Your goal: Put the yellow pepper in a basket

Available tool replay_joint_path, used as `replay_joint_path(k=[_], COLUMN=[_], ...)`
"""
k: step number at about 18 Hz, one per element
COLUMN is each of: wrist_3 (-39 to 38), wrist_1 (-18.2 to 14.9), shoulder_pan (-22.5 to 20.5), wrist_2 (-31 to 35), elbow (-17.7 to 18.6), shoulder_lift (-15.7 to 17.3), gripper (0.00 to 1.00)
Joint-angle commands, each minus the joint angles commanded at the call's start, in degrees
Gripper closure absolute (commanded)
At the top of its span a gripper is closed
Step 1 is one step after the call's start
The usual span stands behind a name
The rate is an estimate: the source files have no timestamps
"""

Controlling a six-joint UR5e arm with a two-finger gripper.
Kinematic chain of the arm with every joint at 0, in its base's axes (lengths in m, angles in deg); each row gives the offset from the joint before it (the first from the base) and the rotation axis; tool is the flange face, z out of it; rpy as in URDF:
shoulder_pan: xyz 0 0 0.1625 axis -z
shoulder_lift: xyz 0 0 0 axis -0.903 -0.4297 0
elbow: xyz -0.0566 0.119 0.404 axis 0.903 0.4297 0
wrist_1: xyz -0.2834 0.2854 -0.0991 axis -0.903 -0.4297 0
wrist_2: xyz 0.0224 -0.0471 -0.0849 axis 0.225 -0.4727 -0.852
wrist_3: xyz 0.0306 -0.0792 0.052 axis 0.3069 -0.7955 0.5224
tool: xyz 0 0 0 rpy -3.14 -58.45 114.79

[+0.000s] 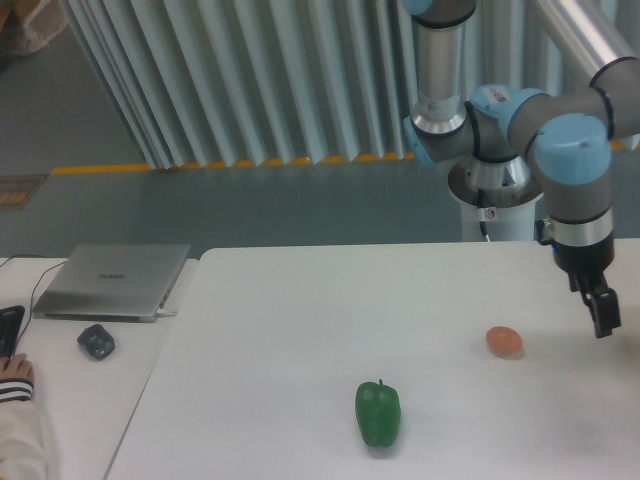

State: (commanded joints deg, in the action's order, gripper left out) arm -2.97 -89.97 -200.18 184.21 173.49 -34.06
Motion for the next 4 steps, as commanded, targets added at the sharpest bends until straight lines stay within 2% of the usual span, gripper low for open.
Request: replay_joint_path(k=[4], wrist_3=[-1.8], wrist_1=[0.0], shoulder_pan=[1.3], wrist_2=[0.2], elbow=[0.4], shoulder_lift=[-0.1], gripper=[0.00])
